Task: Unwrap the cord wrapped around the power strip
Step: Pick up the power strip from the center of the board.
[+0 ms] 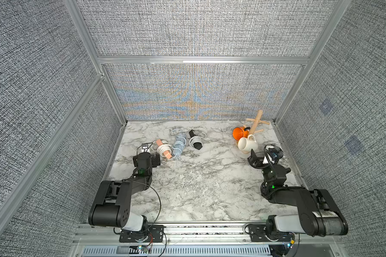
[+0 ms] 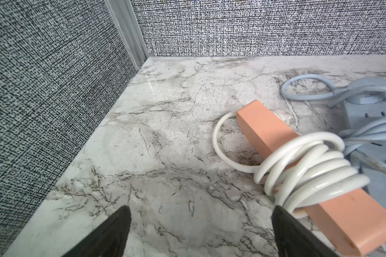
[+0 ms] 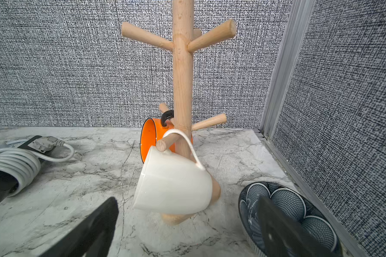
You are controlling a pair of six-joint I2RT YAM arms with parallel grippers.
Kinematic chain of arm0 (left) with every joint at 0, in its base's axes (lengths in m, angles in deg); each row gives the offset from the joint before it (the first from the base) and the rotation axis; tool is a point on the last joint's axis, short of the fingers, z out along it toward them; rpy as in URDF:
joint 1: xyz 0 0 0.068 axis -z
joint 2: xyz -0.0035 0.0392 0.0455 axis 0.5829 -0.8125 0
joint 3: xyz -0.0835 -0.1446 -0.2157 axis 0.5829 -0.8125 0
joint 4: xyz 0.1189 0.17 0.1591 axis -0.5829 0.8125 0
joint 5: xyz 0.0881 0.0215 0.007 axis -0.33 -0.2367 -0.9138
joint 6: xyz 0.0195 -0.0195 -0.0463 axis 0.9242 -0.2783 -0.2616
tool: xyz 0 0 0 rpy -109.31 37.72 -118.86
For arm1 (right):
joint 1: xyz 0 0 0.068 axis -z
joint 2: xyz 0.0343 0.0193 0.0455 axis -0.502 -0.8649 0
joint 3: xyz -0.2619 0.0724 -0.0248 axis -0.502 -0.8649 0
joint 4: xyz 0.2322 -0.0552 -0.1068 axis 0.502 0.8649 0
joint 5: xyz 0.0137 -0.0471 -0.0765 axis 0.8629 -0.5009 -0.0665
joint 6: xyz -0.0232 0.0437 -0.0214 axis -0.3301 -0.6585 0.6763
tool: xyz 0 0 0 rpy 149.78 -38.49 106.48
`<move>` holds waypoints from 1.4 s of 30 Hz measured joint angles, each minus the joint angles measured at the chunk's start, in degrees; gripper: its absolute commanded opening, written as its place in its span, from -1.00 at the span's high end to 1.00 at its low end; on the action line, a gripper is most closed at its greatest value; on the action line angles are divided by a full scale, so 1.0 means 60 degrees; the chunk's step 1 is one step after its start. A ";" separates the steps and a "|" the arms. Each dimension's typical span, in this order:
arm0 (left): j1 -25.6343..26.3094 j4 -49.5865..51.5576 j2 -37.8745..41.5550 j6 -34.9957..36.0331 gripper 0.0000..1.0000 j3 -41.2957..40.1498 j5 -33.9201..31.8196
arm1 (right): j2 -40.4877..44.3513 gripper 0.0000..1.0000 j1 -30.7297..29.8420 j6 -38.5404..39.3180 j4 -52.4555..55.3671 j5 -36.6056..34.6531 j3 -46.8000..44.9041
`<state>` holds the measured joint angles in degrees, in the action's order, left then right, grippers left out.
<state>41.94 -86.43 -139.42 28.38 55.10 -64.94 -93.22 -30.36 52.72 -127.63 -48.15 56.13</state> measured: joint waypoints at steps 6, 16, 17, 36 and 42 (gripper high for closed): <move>0.0000 0.0000 0.0000 0.0000 -0.99 0.0000 0.0000 | 0.0000 -0.96 0.0000 0.0000 0.0000 0.0000 0.0000; 0.0000 0.0004 0.0000 0.0000 -0.99 0.0018 0.0004 | 0.0000 -0.96 -0.0015 0.0000 0.0000 -0.0033 0.0000; 0.0000 0.0025 -0.0004 0.0000 -0.99 0.0036 0.0004 | 0.0000 -0.96 -0.0011 0.0000 0.0000 -0.0033 0.0000; 0.0029 0.4156 0.1745 -0.1180 -0.99 0.3078 -0.1118 | 0.2186 -0.96 -0.0896 -0.0091 0.4433 -0.0860 0.2809; 0.0328 0.7978 0.1351 -0.2951 -0.93 0.4867 -0.1260 | 0.2517 -0.96 -0.1942 -0.1472 0.8845 -0.2550 0.4091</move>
<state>43.91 -38.56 -131.31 10.68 84.30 -72.51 -78.12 -42.01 43.89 -74.57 -63.45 80.68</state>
